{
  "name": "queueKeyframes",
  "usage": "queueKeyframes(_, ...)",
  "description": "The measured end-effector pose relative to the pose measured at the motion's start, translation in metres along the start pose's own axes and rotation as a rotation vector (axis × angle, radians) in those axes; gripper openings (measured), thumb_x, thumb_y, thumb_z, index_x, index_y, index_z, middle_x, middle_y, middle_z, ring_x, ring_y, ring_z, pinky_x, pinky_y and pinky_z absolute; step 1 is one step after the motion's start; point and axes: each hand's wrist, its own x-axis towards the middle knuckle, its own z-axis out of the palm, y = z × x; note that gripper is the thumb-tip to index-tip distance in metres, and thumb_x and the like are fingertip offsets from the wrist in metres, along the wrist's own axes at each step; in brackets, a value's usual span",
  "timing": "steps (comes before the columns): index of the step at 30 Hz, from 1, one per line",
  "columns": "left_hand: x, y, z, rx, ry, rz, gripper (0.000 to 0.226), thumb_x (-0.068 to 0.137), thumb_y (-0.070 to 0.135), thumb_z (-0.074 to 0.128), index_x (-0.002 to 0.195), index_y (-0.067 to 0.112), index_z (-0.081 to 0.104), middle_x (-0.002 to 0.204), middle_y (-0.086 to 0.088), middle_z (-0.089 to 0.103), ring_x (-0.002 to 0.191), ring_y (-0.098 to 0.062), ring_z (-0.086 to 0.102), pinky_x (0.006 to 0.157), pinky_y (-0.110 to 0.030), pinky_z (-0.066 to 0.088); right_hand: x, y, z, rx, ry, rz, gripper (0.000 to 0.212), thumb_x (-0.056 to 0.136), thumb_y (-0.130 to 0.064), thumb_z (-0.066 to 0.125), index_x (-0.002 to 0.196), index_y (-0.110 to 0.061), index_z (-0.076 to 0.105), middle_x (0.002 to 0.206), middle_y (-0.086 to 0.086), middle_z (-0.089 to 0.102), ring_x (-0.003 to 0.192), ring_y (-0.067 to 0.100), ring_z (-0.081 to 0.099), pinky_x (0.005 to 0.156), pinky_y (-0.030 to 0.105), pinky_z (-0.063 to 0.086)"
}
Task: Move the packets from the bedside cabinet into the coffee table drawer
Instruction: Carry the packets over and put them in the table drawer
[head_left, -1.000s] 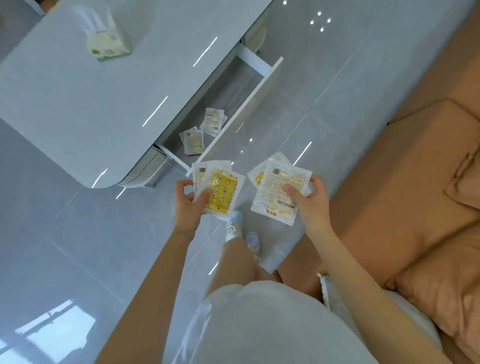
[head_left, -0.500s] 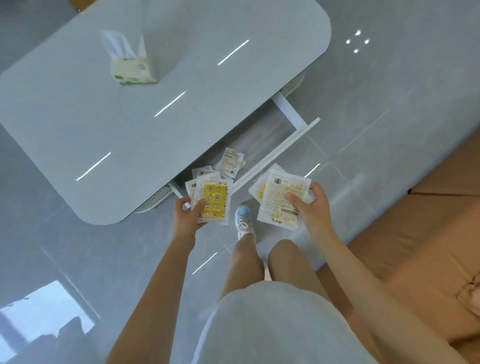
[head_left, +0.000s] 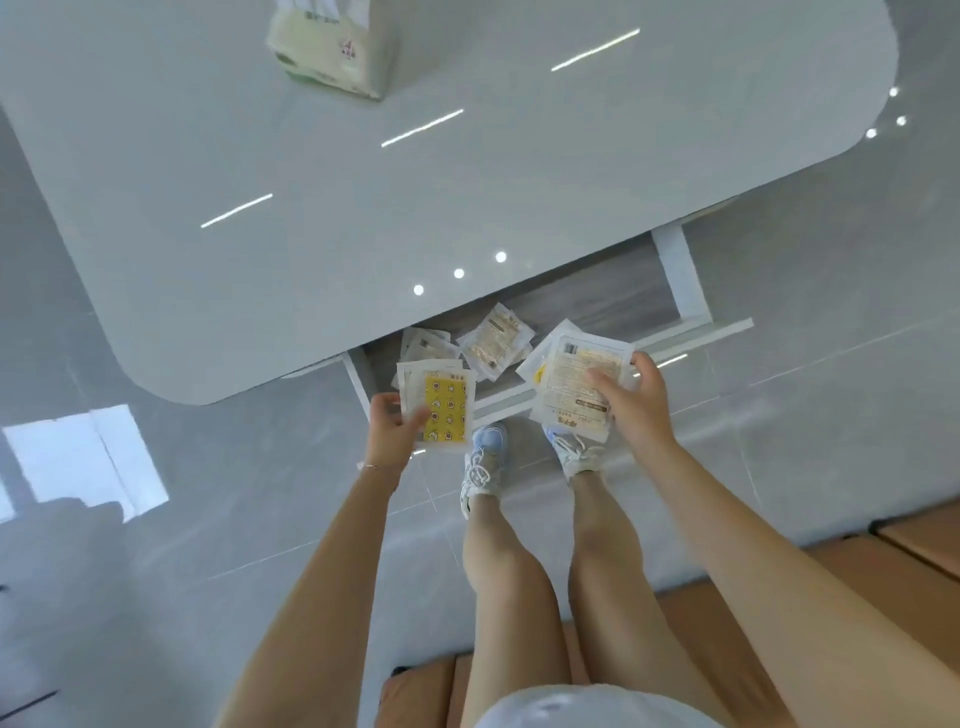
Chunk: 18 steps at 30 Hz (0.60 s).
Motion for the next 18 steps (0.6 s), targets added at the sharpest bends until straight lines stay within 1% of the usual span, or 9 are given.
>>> queueKeyframes(3,0.026,-0.01,0.015,-0.02,0.059,-0.022,0.027,0.091,0.011,0.06,0.108,0.013,0.039,0.099,-0.003,0.056,0.075,-0.007,0.058,0.057,-0.017,0.046,0.042,0.009,0.003,-0.059,-0.012,0.004,0.026,0.084,-0.017,0.071,0.103,-0.017,0.053,0.093,-0.011,0.06,0.081,0.004,0.062,0.056,0.015,0.052)
queueKeyframes(5,0.045,-0.016,0.025,-0.031,0.075,-0.021,0.026,0.09,0.012,0.06,0.108,0.012,0.042,0.092,0.003,0.056,0.075,-0.005,0.056,0.059,-0.017,0.043,0.071,0.014,0.006,-0.093,-0.013,0.002,0.026,0.084,-0.018,0.071,0.102,-0.019,0.053,0.096,-0.01,0.06,0.086,0.009,0.062,0.064,0.023,0.055)
queueKeyframes(6,0.055,-0.019,0.029,-0.027,0.073,-0.015,0.025,0.09,0.012,0.061,0.108,0.012,0.043,0.089,0.005,0.056,0.075,-0.006,0.056,0.06,-0.017,0.044,0.084,0.016,0.008,-0.102,-0.014,0.0,0.026,0.084,-0.018,0.071,0.102,-0.019,0.053,0.096,-0.01,0.06,0.087,0.011,0.062,0.065,0.025,0.054)
queueKeyframes(8,0.075,-0.024,0.038,-0.01,0.058,-0.008,0.026,0.089,0.013,0.062,0.108,0.013,0.044,0.087,0.007,0.057,0.076,-0.009,0.058,0.061,-0.017,0.045,0.111,0.022,0.015,-0.124,-0.012,-0.008,0.026,0.084,-0.018,0.071,0.104,-0.019,0.054,0.096,-0.011,0.06,0.087,0.01,0.063,0.062,0.023,0.053)
queueKeyframes(10,0.099,-0.032,0.047,-0.006,0.037,-0.002,0.029,0.089,0.014,0.063,0.113,0.013,0.046,0.093,0.002,0.061,0.079,-0.013,0.062,0.062,-0.018,0.047,0.139,0.028,0.024,-0.141,-0.007,-0.011,0.028,0.084,-0.019,0.071,0.108,-0.018,0.055,0.099,-0.008,0.062,0.084,0.007,0.064,0.056,0.02,0.053)
queueKeyframes(12,0.123,-0.04,0.056,0.001,0.038,0.015,0.034,0.086,0.013,0.065,0.116,0.01,0.049,0.102,-0.003,0.062,0.089,-0.02,0.063,0.07,-0.025,0.052,0.166,0.037,0.036,-0.147,-0.007,-0.018,0.031,0.084,-0.018,0.071,0.112,-0.015,0.056,0.097,-0.009,0.063,0.081,0.004,0.064,0.051,0.015,0.051)
queueKeyframes(14,0.145,-0.049,0.065,0.027,0.059,0.025,0.037,0.084,0.014,0.068,0.117,0.01,0.052,0.104,-0.004,0.06,0.095,-0.023,0.059,0.08,-0.033,0.052,0.19,0.049,0.048,-0.174,-0.018,-0.028,0.032,0.085,-0.016,0.071,0.113,-0.013,0.056,0.091,-0.011,0.062,0.077,0.001,0.062,0.051,0.012,0.049)
queueKeyframes(16,0.16,-0.057,0.072,0.061,0.082,0.033,0.037,0.084,0.015,0.068,0.117,0.011,0.053,0.104,-0.004,0.059,0.094,-0.022,0.057,0.08,-0.035,0.051,0.208,0.06,0.058,-0.224,-0.023,-0.046,0.031,0.086,-0.014,0.069,0.113,-0.01,0.055,0.087,-0.012,0.06,0.071,-0.002,0.058,0.047,0.008,0.046)
queueKeyframes(18,0.17,-0.062,0.078,0.109,0.139,0.058,0.035,0.084,0.017,0.068,0.116,0.01,0.055,0.102,-0.003,0.059,0.092,-0.02,0.057,0.078,-0.034,0.051,0.221,0.069,0.065,-0.28,-0.011,-0.076,0.029,0.085,-0.013,0.067,0.111,-0.007,0.056,0.089,-0.006,0.061,0.07,0.002,0.059,0.046,0.009,0.045)
